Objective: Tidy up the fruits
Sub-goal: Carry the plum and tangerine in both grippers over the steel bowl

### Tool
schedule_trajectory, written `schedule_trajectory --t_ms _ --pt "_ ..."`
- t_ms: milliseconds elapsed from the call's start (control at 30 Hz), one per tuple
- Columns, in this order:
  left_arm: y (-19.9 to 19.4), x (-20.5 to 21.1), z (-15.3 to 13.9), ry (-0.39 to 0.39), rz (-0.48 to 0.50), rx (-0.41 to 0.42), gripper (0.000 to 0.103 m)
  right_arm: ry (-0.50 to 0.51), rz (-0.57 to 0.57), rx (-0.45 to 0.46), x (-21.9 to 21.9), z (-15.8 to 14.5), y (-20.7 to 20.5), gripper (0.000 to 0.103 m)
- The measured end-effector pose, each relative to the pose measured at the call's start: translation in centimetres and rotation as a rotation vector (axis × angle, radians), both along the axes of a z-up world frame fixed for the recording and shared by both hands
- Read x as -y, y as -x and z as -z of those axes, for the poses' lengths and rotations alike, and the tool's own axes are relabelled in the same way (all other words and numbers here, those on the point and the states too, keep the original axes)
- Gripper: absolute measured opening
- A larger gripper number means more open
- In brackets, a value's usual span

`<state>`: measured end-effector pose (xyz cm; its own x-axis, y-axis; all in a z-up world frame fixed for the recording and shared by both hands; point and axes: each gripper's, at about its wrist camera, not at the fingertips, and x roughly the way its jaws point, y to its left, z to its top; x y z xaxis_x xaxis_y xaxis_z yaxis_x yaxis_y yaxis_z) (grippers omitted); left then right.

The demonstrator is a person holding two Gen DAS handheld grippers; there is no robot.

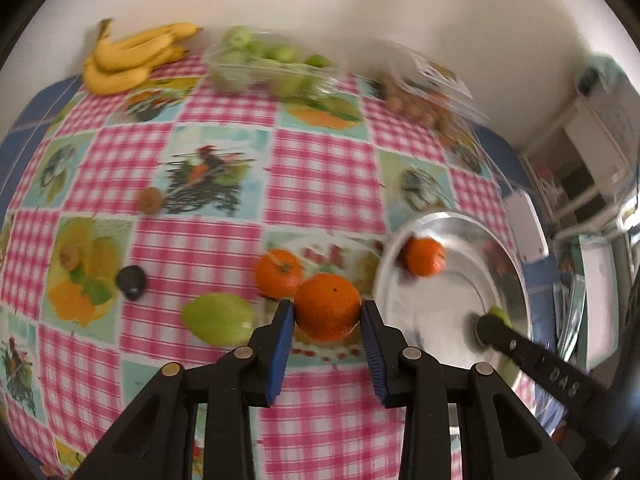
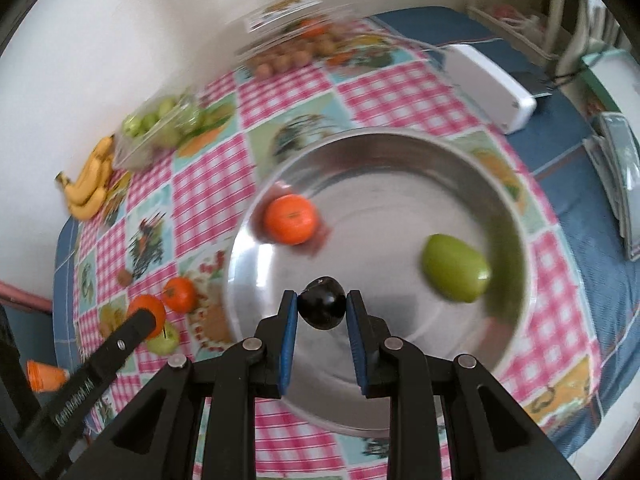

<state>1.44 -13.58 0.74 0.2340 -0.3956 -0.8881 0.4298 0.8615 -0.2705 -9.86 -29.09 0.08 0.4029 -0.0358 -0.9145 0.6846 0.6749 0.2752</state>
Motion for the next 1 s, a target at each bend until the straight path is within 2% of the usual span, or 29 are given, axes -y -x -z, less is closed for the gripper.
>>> schedule_trajectory --t_ms 400,1000 --pt "4.2 4.9 0.1 -0.017 0.16 0.023 0.036 0.009 0.1 0.009 3.1 -0.7 3.8 0.026" --pt "5.1 6.5 1.2 -0.042 0.207 0.034 0.036 -0.002 0.088 -0.013 3.0 0.0 3.7 0.026"
